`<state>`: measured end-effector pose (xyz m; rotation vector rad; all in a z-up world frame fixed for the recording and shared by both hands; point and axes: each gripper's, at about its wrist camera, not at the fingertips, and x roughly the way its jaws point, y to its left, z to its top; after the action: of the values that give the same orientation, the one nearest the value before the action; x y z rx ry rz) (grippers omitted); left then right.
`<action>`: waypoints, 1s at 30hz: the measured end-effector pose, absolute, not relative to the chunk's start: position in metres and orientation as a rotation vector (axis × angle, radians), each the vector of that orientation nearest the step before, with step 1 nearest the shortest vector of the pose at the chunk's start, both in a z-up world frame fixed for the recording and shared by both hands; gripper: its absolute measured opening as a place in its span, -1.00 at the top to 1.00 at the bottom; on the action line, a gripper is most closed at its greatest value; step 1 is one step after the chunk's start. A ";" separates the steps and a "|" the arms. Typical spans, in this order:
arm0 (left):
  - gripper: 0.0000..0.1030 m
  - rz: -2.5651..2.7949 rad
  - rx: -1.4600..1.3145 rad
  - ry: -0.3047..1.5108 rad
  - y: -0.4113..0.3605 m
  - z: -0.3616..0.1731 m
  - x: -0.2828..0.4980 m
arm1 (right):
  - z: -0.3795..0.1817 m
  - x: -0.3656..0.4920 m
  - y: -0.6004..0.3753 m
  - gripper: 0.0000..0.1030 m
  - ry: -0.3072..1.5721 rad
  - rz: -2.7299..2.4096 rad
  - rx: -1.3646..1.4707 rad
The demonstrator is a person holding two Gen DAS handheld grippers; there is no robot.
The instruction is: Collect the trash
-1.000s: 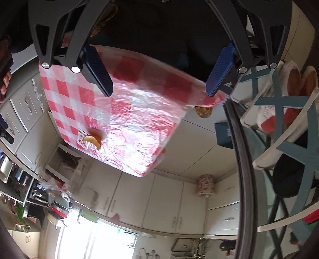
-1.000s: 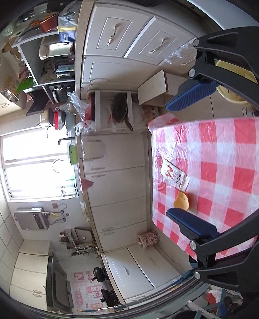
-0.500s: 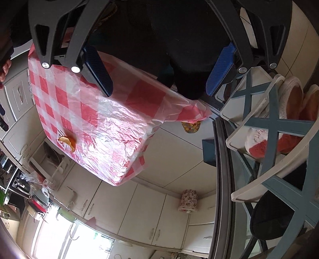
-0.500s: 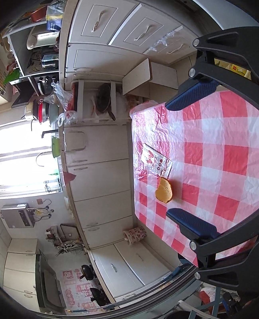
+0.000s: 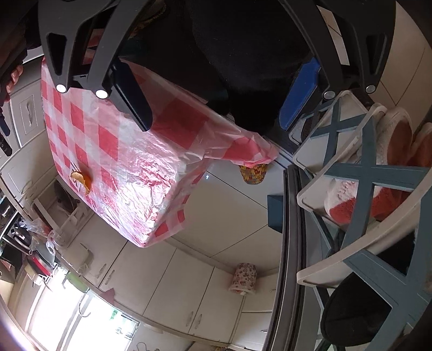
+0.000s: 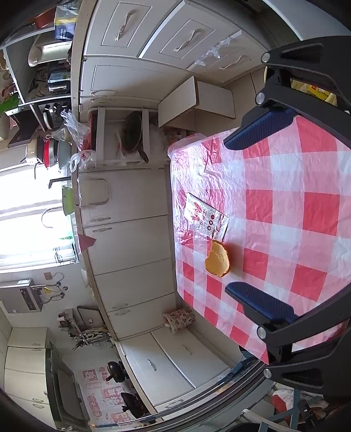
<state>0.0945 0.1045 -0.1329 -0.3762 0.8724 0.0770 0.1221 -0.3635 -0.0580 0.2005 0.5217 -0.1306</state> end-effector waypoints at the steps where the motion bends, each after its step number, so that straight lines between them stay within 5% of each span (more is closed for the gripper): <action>1: -0.77 0.080 -0.379 0.873 0.105 -0.134 0.094 | -0.058 0.123 -0.362 -0.83 0.523 -0.130 0.195; 30: -0.77 0.083 -0.371 0.888 0.102 -0.138 0.100 | -0.065 0.139 -0.347 -0.83 0.546 -0.106 0.163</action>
<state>0.0997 0.1023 -0.1378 -0.3706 0.8876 0.0832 0.1393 -0.3473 -0.0653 0.1625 0.5457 -0.1065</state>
